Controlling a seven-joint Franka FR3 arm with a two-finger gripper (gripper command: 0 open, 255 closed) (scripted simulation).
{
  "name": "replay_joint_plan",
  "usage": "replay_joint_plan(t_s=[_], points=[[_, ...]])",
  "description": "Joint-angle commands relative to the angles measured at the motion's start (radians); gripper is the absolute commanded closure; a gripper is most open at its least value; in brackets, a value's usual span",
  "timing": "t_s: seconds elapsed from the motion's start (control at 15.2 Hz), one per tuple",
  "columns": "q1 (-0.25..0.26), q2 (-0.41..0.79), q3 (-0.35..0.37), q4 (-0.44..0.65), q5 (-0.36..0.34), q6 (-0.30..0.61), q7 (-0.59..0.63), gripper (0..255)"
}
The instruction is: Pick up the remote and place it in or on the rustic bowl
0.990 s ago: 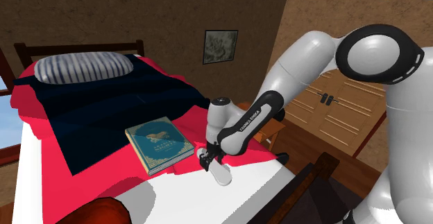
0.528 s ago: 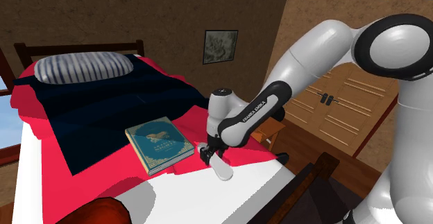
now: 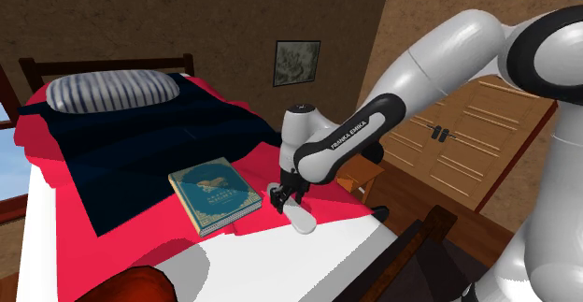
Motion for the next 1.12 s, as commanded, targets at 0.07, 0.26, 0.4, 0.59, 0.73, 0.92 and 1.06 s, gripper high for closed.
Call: replay_joint_plan(t_s=[0.07, 0.26, 0.4, 0.59, 0.73, 0.92, 1.06], points=[[-0.005, -0.036, 0.008, -0.001, 0.016, -0.034, -0.011, 255], [-0.009, -0.069, 0.015, 0.002, 0.031, -0.069, -0.021, 255], [-0.012, -0.091, 0.018, 0.005, 0.041, -0.093, -0.029, 255], [-0.015, -0.122, 0.023, 0.012, 0.055, -0.129, -0.039, 255], [-0.016, -0.142, 0.025, 0.017, 0.063, -0.154, -0.045, 255], [0.014, -0.127, 0.043, 0.044, 0.056, -0.168, 0.007, 255], [0.045, -0.105, 0.059, 0.073, 0.046, -0.178, 0.060, 255]])
